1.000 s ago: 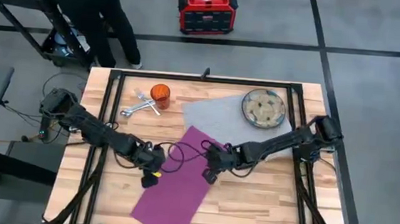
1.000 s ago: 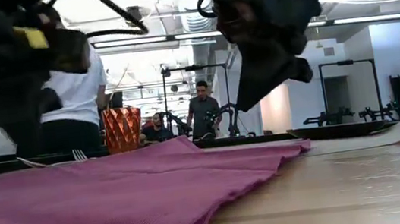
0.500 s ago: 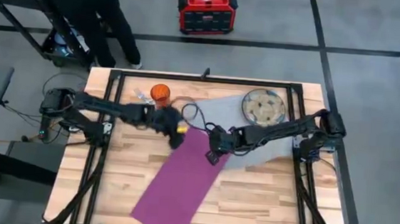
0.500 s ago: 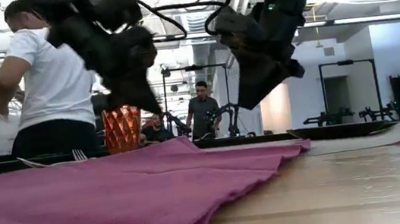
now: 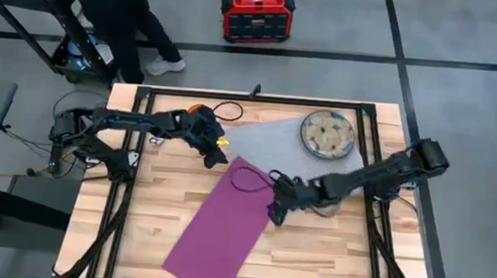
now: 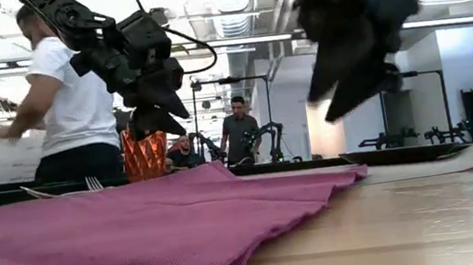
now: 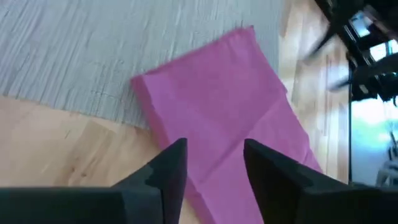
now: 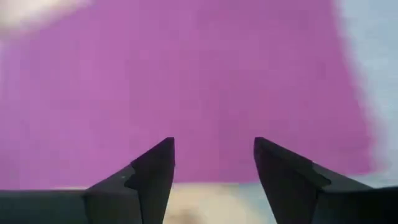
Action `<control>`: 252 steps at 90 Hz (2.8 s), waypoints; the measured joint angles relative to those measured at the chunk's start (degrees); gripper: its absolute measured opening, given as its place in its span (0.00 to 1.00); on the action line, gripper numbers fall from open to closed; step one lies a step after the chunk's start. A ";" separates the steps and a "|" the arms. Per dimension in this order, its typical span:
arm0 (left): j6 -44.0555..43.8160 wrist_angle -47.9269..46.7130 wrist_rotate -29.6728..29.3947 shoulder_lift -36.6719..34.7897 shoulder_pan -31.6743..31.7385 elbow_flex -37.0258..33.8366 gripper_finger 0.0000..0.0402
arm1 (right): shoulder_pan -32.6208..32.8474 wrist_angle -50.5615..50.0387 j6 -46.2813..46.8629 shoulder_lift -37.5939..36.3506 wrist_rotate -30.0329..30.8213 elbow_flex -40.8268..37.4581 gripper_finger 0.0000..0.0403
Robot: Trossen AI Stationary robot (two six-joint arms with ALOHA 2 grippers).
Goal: Set table place
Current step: Fold the purple napkin
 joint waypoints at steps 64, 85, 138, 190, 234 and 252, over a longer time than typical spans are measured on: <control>9.23 -4.18 -9.12 17.68 -1.96 14.18 0.32 | 13.01 9.32 33.80 3.16 23.23 -10.78 0.42; 13.14 -11.09 -10.34 19.91 -0.47 16.76 0.32 | 14.95 9.37 35.12 3.28 23.27 -10.78 0.42; 14.59 -10.96 -7.06 19.82 0.87 16.76 0.32 | 14.61 7.89 35.22 3.29 23.25 -10.76 0.42; 14.27 -9.36 -5.88 19.82 1.09 16.76 0.29 | 14.59 7.33 35.17 3.29 23.21 -10.76 0.42; 12.67 -6.11 -7.70 22.39 0.83 16.80 0.20 | 14.59 6.56 36.50 3.31 23.07 -10.76 0.42; 14.80 -8.23 -7.34 22.29 0.83 17.25 0.01 | 14.59 6.81 36.57 3.31 23.12 -10.76 0.42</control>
